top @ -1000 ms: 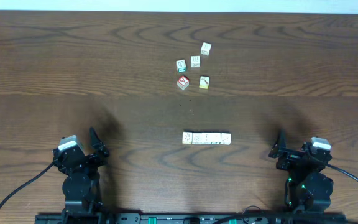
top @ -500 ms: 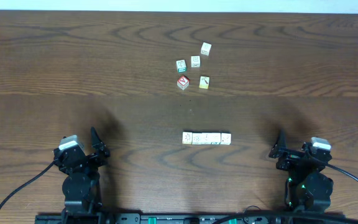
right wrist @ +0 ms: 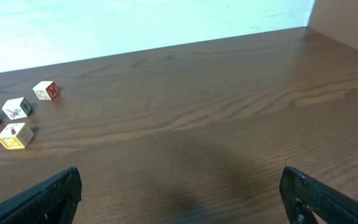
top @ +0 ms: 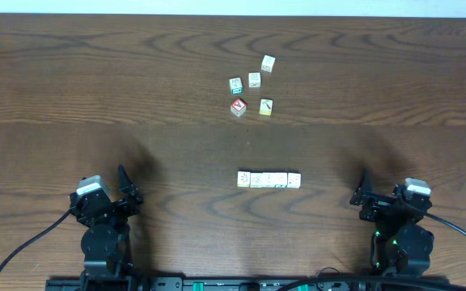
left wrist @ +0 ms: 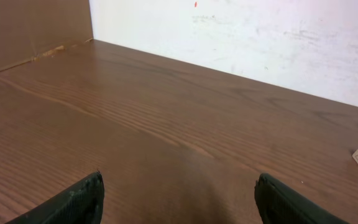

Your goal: Lift 5 blocks

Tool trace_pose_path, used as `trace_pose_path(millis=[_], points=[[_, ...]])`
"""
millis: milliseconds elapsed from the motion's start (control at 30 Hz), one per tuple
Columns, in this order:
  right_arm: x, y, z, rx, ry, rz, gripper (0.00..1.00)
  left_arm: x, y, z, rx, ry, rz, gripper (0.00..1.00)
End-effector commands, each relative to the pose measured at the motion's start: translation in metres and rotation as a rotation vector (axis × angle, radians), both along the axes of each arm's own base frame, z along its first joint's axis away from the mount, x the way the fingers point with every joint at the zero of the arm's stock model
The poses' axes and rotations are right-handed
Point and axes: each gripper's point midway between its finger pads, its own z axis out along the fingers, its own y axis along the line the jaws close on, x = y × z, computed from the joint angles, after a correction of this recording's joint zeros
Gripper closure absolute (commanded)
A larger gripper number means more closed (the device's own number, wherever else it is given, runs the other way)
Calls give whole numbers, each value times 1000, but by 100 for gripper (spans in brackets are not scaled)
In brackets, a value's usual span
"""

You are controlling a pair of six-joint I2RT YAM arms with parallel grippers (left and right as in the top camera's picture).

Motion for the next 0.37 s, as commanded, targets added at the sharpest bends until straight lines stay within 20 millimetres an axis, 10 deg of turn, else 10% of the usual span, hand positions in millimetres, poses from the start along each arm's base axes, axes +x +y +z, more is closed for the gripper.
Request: trace_pose_path(millis=[0, 333], points=[[0, -1, -1, -12, 1, 1, 1, 1, -2, -14, 7, 29, -14, 22], [0, -1, -1, -12, 1, 1, 1, 1, -2, -14, 7, 30, -14, 22]])
